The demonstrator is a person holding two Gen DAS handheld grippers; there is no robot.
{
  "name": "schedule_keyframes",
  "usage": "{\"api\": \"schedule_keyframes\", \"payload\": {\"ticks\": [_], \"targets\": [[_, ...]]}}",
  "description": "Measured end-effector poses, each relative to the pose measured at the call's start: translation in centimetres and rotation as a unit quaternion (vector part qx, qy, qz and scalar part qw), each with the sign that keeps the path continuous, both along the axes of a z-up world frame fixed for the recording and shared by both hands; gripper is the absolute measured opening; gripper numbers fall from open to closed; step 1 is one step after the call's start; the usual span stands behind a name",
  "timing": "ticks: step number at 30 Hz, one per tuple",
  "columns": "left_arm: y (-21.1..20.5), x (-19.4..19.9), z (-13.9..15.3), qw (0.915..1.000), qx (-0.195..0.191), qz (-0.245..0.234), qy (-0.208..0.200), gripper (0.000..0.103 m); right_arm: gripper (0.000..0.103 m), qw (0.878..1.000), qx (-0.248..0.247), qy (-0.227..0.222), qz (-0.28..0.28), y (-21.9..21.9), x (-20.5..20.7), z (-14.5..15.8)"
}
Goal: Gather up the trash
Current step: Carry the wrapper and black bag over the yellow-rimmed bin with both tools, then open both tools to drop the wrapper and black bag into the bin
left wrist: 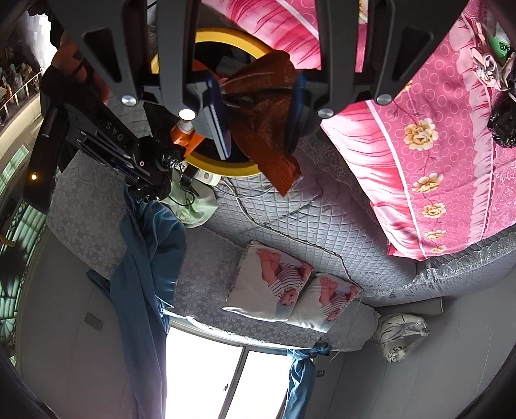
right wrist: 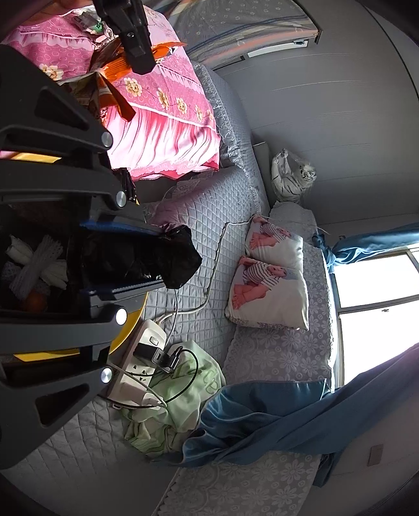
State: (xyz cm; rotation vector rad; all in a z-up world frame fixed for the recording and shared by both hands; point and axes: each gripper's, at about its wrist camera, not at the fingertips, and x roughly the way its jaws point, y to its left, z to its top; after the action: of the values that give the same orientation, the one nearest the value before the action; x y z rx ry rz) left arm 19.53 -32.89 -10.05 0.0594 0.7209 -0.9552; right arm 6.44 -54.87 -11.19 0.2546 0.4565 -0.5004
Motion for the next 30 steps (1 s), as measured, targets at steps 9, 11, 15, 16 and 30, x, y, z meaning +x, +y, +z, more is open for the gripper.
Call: {"api": "schedule_keyframes", "payload": {"ticks": [9,11,15,16,30], "targets": [[-2.6,0.1,-2.9,0.9993,0.030,-0.005,0.023,0.032,0.024,0.999,0.031,0.017,-0.019,-2.2,0.7,-2.5],[-3.2,0.0,-3.6,0.9989,0.037,-0.007,0.028,0.033,0.024,0.999,0.037,0.023,-0.024,-2.7,0.9,-3.1],[-4.1,-0.1,-4.5,0.9982,0.047,-0.010,0.037,0.033,0.025,0.998,0.049,0.033,-0.035,-3.6,1.2,-4.3],[-4.3,-0.1,-4.7,0.9980,0.050,-0.011,0.038,0.033,0.025,0.997,0.051,0.036,-0.038,-3.8,1.2,-4.5],[-5.9,-0.1,-6.4,0.9958,0.067,-0.008,0.061,0.040,0.027,0.995,0.064,0.059,-0.052,-4.9,1.4,-6.3]]}}
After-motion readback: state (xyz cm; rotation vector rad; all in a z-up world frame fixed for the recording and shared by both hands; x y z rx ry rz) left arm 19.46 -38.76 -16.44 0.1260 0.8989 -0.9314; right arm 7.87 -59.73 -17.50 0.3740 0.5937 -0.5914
